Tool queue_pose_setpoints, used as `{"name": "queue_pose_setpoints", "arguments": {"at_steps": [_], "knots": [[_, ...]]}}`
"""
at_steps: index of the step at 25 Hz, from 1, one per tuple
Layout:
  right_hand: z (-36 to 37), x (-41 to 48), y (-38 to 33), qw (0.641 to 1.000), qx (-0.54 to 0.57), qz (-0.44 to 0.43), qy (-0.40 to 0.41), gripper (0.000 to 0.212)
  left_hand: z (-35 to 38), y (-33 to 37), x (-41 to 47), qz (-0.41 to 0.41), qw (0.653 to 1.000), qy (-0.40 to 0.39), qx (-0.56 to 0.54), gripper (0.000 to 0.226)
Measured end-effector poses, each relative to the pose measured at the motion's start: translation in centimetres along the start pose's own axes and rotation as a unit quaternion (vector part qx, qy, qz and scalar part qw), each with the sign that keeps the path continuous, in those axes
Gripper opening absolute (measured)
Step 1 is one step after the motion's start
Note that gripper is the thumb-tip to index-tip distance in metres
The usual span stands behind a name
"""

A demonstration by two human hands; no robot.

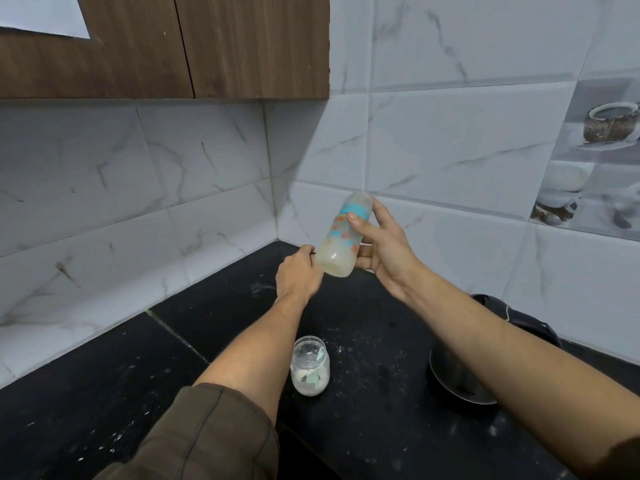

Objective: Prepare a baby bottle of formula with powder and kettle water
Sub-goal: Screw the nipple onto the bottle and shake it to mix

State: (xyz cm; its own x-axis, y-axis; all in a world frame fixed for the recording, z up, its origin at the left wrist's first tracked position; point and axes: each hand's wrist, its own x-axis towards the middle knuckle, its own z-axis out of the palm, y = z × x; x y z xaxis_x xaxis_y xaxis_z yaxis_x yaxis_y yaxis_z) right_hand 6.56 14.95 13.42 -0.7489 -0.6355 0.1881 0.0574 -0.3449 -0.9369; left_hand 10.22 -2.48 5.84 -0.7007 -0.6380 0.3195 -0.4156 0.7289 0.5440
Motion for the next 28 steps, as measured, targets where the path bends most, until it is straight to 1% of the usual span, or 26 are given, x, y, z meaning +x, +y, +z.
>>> {"name": "queue_pose_setpoints", "arguments": {"at_steps": [2,4,5,6,7,9,10,11,12,13,14,16,17,18,19,21,22,23,24,25,26,28], "knots": [[-0.1,0.6,0.1,0.994,0.07,-0.027,0.08,0.057,0.0,-0.1,-0.1,-0.006,1.0,0.001,-0.019,0.042],[-0.4,1.5,0.2,0.97,0.17,-0.026,0.172,0.051,-0.2,-0.1,-0.1,-0.009,1.0,0.008,-0.029,0.045],[-0.5,1.7,0.2,0.962,0.193,-0.02,0.192,0.05,-0.2,-0.2,0.1,-0.01,0.999,0.01,-0.03,0.045],[-0.5,1.7,0.2,0.967,0.179,-0.008,0.183,0.049,-0.3,-0.2,0.2,-0.009,0.999,0.011,-0.029,0.045],[-0.3,1.3,0.3,0.979,0.142,0.005,0.145,0.049,-0.4,-0.2,0.3,-0.009,1.0,0.009,-0.026,0.044],[0.2,0.2,0.6,0.999,0.029,0.025,0.026,0.054,-0.4,0.1,0.3,-0.001,1.0,-0.005,-0.005,0.039],[0.4,-0.3,0.7,0.999,-0.016,0.026,-0.017,0.061,-0.3,0.2,0.3,0.004,1.0,-0.015,0.007,0.036],[0.4,-0.5,0.7,0.998,-0.035,0.021,-0.036,0.065,-0.2,0.2,0.2,0.007,1.0,-0.02,0.015,0.033],[0.4,-0.5,0.7,0.999,-0.024,0.011,-0.031,0.065,-0.1,0.2,0.1,0.006,1.0,-0.017,0.013,0.032],[0.3,-0.3,0.7,1.0,0.012,-0.002,0.002,0.061,0.0,0.2,0.0,0.002,1.0,-0.011,0.002,0.033],[0.2,0.2,0.7,0.996,0.063,-0.009,0.056,0.056,0.1,0.1,-0.1,-0.003,1.0,-0.001,-0.01,0.037],[-0.4,1.5,0.6,0.968,0.184,-0.004,0.17,0.05,0.2,-0.1,-0.2,-0.012,1.0,0.011,-0.02,0.044],[-0.6,1.9,0.7,0.954,0.224,-0.001,0.201,0.048,0.2,-0.2,-0.2,-0.015,1.0,0.011,-0.021,0.044],[-0.8,1.9,0.8,0.952,0.228,0.004,0.203,0.046,0.2,-0.2,-0.2,-0.019,0.999,0.01,-0.024,0.044],[-0.7,1.6,0.9,0.964,0.197,0.015,0.178,0.042,0.2,-0.1,-0.1,-0.02,0.999,0.009,-0.025,0.044],[-0.3,0.6,1.1,0.995,0.074,0.042,0.06,0.035,0.4,-0.1,0.2,-0.012,1.0,0.005,-0.017,0.039],[-0.2,0.1,1.2,0.998,0.023,0.051,0.008,0.036,0.4,-0.1,0.3,-0.007,1.0,0.001,-0.008,0.035],[-0.2,0.0,1.3,0.998,0.0,0.054,-0.018,0.041,0.4,-0.1,0.3,-0.003,1.0,-0.003,-0.002,0.032],[-0.1,0.1,1.2,0.999,0.008,0.05,-0.014,0.043,0.3,0.0,0.3,-0.003,1.0,-0.004,-0.003,0.032],[-0.1,0.2,1.2,0.999,0.035,0.038,0.017,0.042,0.3,0.1,0.3,-0.007,1.0,-0.003,-0.011,0.034],[-0.2,0.5,1.0,0.995,0.075,0.028,0.065,0.04,0.3,0.1,0.3,-0.012,1.0,0.0,-0.02,0.038],[-0.5,1.4,0.8,0.969,0.177,0.02,0.17,0.044,0.2,0.2,0.1,-0.019,1.0,0.005,-0.025,0.044]]}}
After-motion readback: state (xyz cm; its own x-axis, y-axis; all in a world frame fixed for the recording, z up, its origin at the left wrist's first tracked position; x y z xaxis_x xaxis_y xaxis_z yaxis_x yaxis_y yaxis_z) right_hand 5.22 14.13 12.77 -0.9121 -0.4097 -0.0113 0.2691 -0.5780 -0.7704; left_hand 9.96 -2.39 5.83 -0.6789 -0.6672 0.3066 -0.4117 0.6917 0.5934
